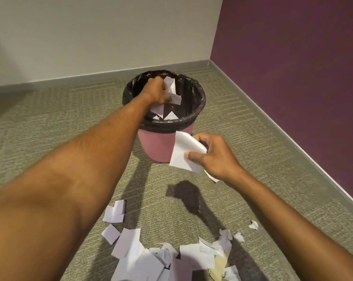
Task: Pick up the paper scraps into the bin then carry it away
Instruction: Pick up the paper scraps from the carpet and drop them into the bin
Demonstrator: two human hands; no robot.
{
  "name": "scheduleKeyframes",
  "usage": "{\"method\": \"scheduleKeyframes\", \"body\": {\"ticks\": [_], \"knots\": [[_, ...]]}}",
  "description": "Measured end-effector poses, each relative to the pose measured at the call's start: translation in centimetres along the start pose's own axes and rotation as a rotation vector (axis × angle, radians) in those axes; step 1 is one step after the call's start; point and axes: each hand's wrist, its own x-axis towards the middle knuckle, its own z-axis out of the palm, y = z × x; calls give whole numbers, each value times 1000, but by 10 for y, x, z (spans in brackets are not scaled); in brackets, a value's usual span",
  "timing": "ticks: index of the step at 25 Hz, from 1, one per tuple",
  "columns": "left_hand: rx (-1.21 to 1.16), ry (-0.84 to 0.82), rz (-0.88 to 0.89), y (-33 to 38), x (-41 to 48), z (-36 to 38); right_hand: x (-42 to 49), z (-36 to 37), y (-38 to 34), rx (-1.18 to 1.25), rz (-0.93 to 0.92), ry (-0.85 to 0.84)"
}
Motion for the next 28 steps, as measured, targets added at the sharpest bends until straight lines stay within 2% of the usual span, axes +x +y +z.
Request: {"method": "scheduleKeyframes", "body": {"ticks": [3, 5, 7, 9, 12, 14, 16, 18, 22, 25, 28], "knots": [[-15, -104, -15, -6, -11, 4, 16, -6, -14, -11, -51, 26], [-20, -72, 35, -6, -20, -3, 29, -9, -24, -42, -76, 59], [-68, 92, 78, -6, -31, -18, 44, -12, -35, -54, -107, 94], [-198, 333, 29, -15, -54, -31, 62, -13, -44, -63, -129, 128], [-371, 633, -149, -48, -110, -20, 94, -13, -51, -79, -115, 170], [-418, 696, -297, -71, -154, 8, 118, -9, -52, -101, -97, 194], [-411, 622, -398, -90, -198, 44, 141, -3, -49, -136, -70, 233], [-342, 429, -486, -113, -236, 86, 163, -1, -40, -201, -16, 236], [-142, 55, -588, -143, -278, 139, 182, 1, -20, -327, 76, 86], [-71, -58, -565, -136, -287, 146, 173, 3, -20, -344, -4, 176], [-132, -111, -507, -130, -292, 141, 137, 9, -32, -269, -181, 243]]}}
